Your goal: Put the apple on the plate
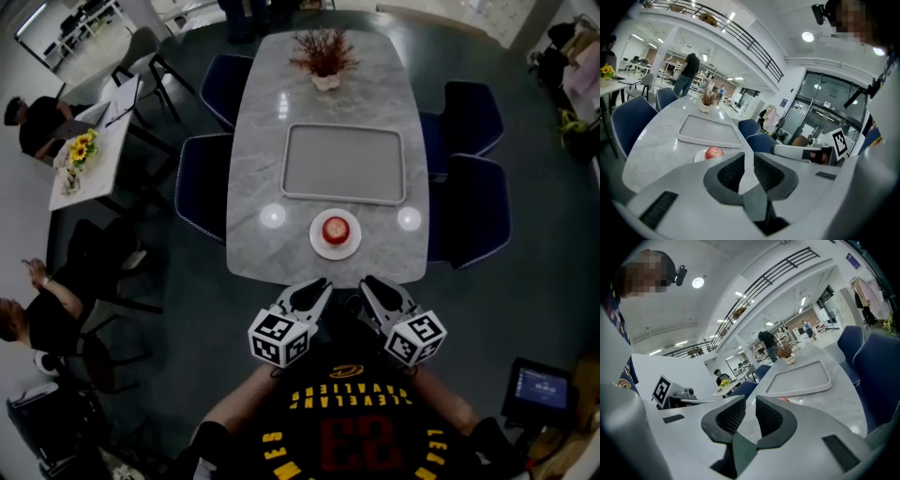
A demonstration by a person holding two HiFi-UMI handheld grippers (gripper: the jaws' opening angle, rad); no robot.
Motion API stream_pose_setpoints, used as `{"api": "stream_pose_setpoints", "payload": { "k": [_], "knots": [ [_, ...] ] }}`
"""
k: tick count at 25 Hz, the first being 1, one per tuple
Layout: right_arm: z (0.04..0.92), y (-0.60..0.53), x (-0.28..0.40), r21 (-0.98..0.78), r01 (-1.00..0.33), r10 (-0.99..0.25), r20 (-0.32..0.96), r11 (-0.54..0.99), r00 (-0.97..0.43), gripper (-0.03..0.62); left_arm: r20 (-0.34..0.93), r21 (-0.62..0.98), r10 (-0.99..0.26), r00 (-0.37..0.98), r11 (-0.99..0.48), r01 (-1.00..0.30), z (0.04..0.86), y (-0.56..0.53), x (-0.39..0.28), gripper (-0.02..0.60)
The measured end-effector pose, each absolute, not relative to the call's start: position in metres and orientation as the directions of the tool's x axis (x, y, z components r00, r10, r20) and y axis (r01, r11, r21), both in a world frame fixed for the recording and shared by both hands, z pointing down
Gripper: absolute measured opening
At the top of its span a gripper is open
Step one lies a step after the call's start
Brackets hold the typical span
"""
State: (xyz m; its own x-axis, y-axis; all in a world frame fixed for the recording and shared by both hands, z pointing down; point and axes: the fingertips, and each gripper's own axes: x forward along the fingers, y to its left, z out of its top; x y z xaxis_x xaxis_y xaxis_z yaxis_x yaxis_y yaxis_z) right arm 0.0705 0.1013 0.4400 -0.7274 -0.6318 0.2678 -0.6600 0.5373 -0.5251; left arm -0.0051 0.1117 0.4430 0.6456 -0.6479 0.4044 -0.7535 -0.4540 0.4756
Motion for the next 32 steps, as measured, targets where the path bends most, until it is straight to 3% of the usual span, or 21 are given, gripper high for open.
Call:
{"api": "stream_pose_setpoints", "payload": {
  "k": [10, 17, 32],
  "knots": [
    [0.478, 0.049, 0.108, -0.594, -0.644, -0.568, 0.348, 0.482, -0.746, 0.069, 0.476, 0.472, -0.717, 0.51, -0.28, -0.836, 0.47, 0.066, -0.011, 0.049],
    [0.535, 0.028, 0.116, -0.603, -0.694, -0.544, 0.456, 0.393, -0.704, 0.069, 0.563, 0.391, -0.702, 0.436, -0.239, -0.889, 0.508, 0.046, -0.039, 0.049],
    [0.607, -0.006, 0.103, -0.544, -0.818, -0.541, 0.638, 0.187, -0.548, 0.069, 0.68, 0.51, -0.51, 0.528, -0.188, -0.839, 0.599, -0.001, -0.077, 0.049]
  ]
}}
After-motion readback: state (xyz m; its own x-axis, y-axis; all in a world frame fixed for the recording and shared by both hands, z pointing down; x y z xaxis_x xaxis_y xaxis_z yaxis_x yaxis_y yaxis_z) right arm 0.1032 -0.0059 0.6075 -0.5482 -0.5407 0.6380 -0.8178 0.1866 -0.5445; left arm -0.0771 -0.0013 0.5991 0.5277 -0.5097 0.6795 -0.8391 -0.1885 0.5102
